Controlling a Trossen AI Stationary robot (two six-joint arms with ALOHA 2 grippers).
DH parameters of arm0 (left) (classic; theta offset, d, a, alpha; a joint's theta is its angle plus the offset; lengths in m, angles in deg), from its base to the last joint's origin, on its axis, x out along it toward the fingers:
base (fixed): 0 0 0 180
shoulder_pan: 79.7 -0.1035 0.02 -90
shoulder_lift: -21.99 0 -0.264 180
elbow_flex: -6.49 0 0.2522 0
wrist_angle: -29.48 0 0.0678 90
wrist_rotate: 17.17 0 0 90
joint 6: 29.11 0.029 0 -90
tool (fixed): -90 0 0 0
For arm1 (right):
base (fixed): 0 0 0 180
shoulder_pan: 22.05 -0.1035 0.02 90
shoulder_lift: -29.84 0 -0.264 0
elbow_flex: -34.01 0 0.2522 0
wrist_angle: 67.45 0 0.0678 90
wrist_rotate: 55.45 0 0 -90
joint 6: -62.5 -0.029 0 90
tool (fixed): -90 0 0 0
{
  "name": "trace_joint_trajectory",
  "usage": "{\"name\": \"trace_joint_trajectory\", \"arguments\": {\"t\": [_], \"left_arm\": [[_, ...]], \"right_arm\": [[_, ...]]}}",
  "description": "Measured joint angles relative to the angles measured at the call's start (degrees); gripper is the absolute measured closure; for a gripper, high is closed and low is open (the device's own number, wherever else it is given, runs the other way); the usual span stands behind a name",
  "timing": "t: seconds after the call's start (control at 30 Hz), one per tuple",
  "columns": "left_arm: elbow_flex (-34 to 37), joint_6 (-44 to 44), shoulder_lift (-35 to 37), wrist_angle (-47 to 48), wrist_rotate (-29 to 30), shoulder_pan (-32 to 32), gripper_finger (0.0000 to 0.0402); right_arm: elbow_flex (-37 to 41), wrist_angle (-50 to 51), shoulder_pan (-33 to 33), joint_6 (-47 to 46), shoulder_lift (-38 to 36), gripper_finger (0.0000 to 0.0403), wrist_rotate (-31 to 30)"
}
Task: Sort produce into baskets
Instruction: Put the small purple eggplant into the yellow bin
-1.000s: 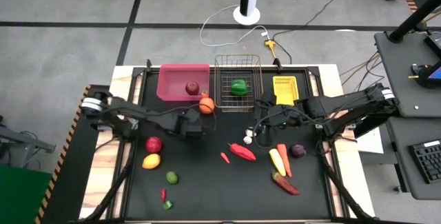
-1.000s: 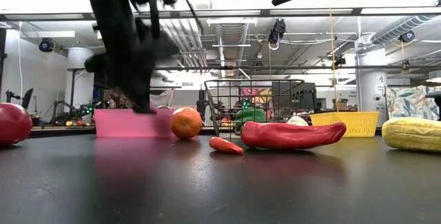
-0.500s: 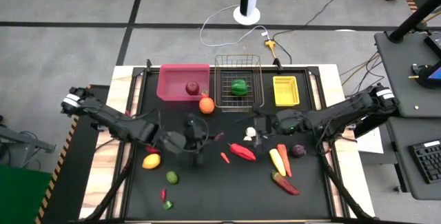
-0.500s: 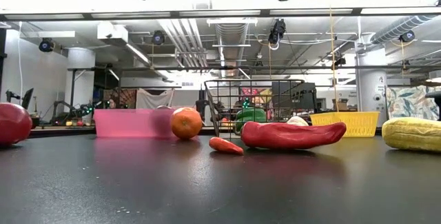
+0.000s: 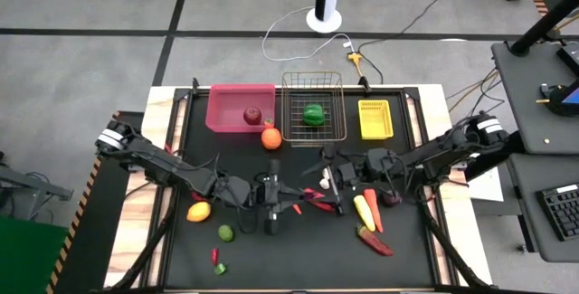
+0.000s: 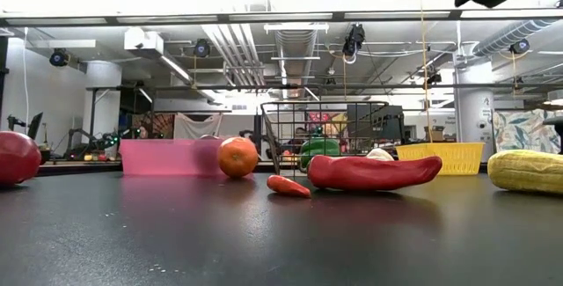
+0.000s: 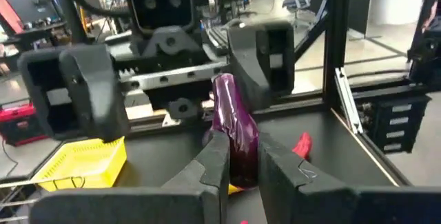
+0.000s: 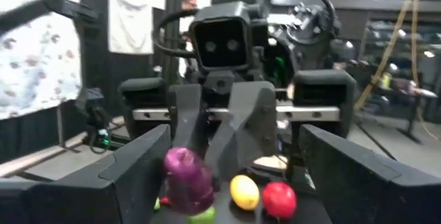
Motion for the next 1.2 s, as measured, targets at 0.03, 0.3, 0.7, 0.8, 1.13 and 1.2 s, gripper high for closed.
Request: {"name": "trace_joint_trajectory", "arguments": {"t": [0.03, 0.3, 0.7, 0.8, 1.13, 1.2], "left_arm": [[-0.01, 0.05, -0.09, -0.15, 0.0, -0.02, 0.0364], [0.0, 0.07, 0.43, -0.04, -0.44, 0.09, 0.0364], [0.0, 0.35, 0.56, -0.02, -0.44, 0.09, 0.0364], [0.0, 0.35, 0.56, 0.0, -0.37, 0.07, 0.0359], [0.0, 0.24, 0.58, 0.51, 4.16, 0.12, 0.0321], [0.0, -0.37, 0.67, 1.24, 6.31, 0.17, 0.031]], "right_arm": [[-0.05, -0.83, 0.0, 0.04, 0.43, 0.01, 0.88], [-0.05, -2.11, -0.02, 0.3, 0.76, 0.0146, 2.16], [-0.05, -2.13, -0.04, 0.27, 0.72, 0.0244, 2.35], [-0.05, -2.11, -0.04, 0.3, 0.72, 0.0273, 2.6], [-0.05, -1.93, 0.0, -0.24, 0.74, 0.0349, 2.04], [-0.05, -1.66, 0.06, -1.41, 0.74, 0.0355, 1.66]]}}
